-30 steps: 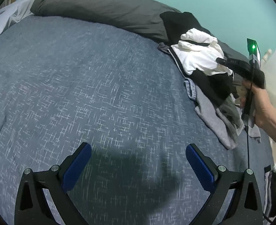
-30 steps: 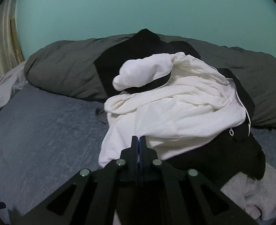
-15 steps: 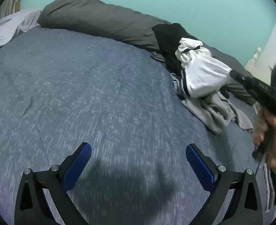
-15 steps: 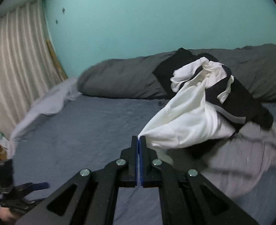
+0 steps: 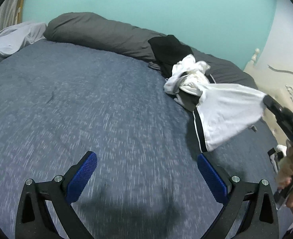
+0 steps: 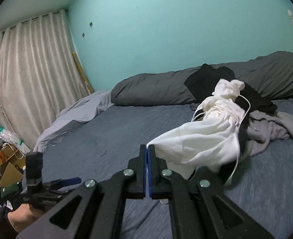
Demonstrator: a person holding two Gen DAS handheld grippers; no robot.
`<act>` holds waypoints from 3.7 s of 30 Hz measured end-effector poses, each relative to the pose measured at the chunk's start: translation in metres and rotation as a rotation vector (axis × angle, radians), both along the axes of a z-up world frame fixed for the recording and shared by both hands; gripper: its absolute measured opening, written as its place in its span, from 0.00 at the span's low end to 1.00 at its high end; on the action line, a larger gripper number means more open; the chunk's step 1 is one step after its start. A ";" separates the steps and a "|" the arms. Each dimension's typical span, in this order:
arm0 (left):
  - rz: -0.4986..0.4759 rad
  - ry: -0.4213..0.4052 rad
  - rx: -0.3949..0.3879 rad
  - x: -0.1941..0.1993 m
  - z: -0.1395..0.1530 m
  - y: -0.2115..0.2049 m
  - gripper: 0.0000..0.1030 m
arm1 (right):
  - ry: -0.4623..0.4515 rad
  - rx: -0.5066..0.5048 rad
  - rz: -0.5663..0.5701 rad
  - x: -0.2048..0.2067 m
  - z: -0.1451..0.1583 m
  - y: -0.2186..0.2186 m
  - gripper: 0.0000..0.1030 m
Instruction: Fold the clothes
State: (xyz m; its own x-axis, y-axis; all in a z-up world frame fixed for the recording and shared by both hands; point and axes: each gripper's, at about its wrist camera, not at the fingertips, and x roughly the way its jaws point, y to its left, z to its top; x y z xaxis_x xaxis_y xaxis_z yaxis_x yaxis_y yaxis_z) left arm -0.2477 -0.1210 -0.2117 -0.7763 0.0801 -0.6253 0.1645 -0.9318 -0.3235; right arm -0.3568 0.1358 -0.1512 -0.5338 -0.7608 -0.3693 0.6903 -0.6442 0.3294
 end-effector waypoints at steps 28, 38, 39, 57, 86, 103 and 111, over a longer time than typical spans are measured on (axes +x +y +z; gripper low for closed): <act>-0.057 -0.016 0.030 0.117 -0.024 0.027 1.00 | -0.310 -0.039 -0.033 0.116 -0.067 0.032 0.47; -0.093 -0.067 0.012 0.096 -0.043 0.045 1.00 | -0.560 -0.106 -0.278 0.076 -0.142 0.097 0.60; -0.095 -0.070 0.008 0.094 -0.044 0.047 1.00 | -0.597 -0.098 -0.292 0.072 -0.149 0.099 0.60; -0.243 -0.135 -0.058 0.074 -0.060 0.091 1.00 | -0.681 -0.048 -0.216 0.057 -0.188 0.093 0.11; -0.154 -0.092 -0.047 0.108 -0.056 0.031 1.00 | -0.705 -0.025 -0.360 0.070 -0.185 0.088 0.16; -0.118 -0.058 0.023 0.116 -0.044 0.010 1.00 | -0.429 0.139 0.055 0.059 -0.029 -0.063 0.12; -0.101 -0.068 0.049 0.114 -0.047 -0.001 1.00 | -0.420 0.332 0.060 0.035 -0.034 -0.096 0.23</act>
State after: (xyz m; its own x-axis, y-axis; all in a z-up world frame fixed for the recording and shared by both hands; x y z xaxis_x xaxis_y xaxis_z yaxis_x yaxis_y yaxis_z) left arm -0.1335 -0.1223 -0.2591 -0.7183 0.1877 -0.6699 0.0935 -0.9281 -0.3603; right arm -0.3214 0.0396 -0.1857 -0.2475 -0.5914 -0.7675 0.5819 -0.7241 0.3704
